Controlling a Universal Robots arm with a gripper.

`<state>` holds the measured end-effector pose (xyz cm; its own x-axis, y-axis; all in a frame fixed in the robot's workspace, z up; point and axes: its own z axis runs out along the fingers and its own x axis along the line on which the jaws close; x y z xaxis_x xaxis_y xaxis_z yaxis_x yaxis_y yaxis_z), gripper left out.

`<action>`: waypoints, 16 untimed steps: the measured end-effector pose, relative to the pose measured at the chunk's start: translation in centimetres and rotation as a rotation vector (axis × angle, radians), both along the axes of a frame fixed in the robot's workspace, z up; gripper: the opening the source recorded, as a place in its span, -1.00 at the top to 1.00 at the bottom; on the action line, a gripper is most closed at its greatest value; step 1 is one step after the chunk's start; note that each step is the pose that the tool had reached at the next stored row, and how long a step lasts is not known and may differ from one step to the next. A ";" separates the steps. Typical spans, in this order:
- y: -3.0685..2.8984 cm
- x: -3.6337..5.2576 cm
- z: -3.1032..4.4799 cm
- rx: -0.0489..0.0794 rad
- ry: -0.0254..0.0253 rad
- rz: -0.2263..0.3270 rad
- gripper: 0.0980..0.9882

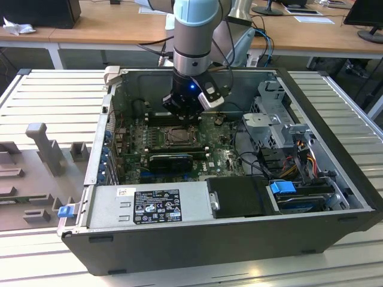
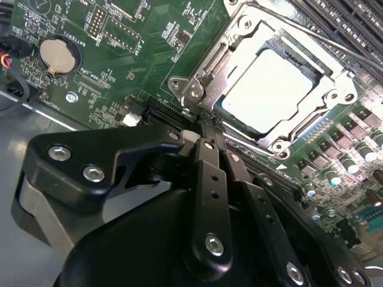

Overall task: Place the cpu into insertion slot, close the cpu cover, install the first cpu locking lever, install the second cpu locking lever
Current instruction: 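Install the first cpu locking lever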

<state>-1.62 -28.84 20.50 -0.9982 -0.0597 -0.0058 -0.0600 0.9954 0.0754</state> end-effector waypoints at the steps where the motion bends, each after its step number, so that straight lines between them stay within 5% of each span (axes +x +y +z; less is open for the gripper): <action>1: 0.01 0.02 -0.02 -0.001 0.0001 0.000 0.98; 16: 0.00 0.03 -0.47 -0.020 0.0006 0.000 0.98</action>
<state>-1.58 -28.84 20.03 -0.9982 -0.0598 -0.0040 -0.0600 0.9966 0.0557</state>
